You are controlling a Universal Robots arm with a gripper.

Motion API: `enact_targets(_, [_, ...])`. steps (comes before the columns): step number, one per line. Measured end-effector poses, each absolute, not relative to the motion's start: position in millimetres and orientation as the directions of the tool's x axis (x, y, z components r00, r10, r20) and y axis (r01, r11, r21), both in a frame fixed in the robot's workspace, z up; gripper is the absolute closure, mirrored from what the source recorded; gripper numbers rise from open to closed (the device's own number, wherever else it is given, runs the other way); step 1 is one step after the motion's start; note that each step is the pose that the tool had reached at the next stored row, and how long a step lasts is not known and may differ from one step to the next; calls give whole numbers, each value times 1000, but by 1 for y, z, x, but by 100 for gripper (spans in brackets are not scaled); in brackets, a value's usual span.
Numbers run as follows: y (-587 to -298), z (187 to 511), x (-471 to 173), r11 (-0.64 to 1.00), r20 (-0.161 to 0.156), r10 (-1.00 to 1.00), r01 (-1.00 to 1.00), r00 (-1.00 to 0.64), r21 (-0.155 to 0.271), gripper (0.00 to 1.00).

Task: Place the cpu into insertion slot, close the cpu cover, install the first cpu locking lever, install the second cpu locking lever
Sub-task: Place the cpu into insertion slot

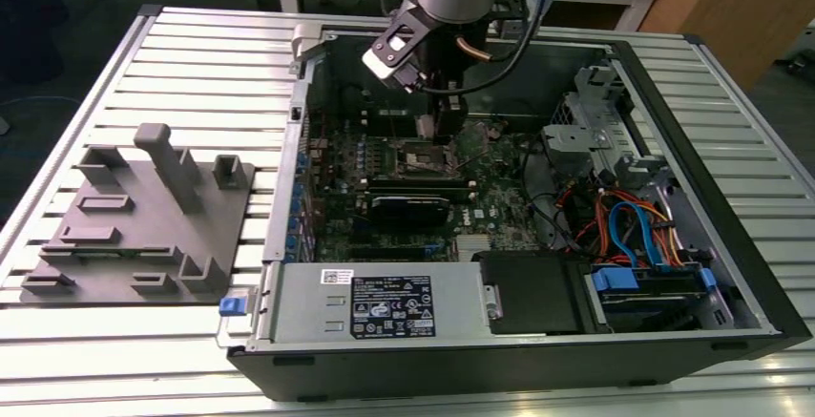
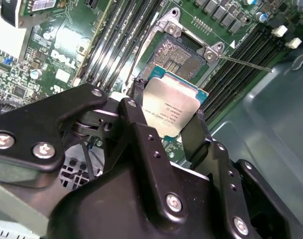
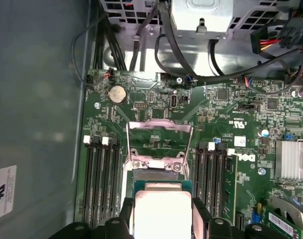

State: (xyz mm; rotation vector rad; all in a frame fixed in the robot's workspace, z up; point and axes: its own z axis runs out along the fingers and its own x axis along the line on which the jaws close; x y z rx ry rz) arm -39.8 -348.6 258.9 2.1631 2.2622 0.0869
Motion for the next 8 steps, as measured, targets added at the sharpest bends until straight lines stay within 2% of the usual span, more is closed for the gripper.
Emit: enact_targets(8, [-349,248,-40,44,31,998,998,-45,47,46])
